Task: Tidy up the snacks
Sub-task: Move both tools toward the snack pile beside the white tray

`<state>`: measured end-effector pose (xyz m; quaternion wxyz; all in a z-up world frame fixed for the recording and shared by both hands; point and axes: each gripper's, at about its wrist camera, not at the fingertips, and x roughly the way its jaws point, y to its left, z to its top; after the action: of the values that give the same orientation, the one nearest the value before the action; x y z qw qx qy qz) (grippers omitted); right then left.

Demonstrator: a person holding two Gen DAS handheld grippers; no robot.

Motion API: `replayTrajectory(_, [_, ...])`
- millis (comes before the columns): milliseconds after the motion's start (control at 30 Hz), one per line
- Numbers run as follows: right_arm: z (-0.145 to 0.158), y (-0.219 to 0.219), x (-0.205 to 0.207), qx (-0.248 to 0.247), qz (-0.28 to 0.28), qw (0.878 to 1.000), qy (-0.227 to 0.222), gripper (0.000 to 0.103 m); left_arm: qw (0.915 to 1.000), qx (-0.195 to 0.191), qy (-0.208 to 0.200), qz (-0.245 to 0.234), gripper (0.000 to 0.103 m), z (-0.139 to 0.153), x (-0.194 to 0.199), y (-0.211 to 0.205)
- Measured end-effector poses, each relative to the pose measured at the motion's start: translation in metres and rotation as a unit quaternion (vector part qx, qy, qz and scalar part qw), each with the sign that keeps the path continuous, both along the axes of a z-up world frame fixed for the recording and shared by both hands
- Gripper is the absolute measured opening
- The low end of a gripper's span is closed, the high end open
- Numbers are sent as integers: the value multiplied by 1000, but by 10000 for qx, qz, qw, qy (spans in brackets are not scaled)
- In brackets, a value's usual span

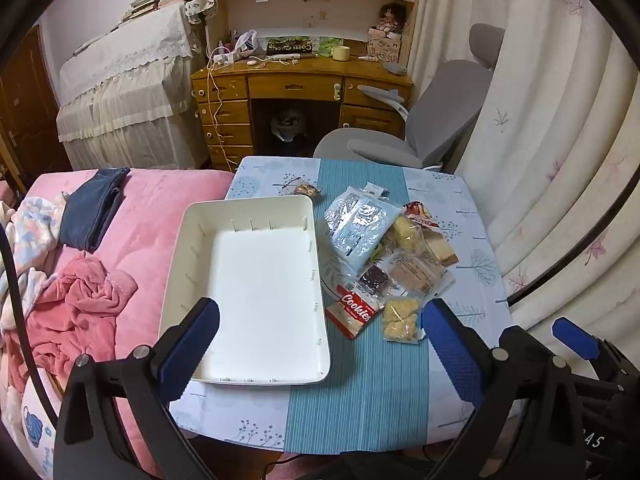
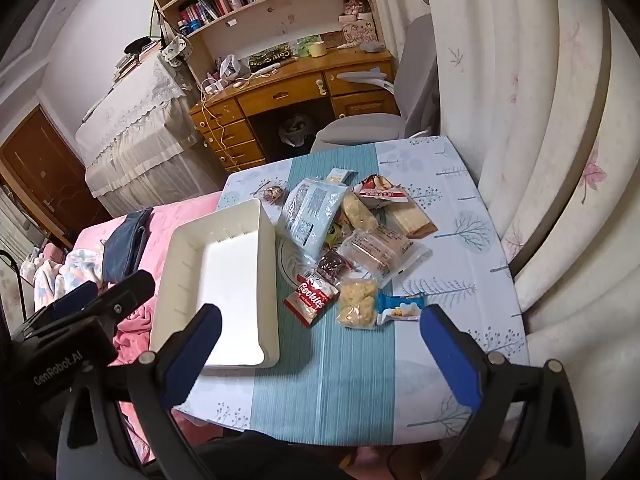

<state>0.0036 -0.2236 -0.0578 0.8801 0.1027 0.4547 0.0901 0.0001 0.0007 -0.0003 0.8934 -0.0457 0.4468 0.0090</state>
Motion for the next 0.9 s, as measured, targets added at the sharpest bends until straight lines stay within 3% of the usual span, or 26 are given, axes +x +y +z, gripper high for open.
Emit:
replayTrajectory(233, [0,1,-1,-21,-6,10000,44,100,9999,-127,32,-63,101,-12,5,3])
replayTrajectory(900, [3,10,3,-88,-16,9999,-44,100,9998,-102,-41,-189,100,-6,14,7])
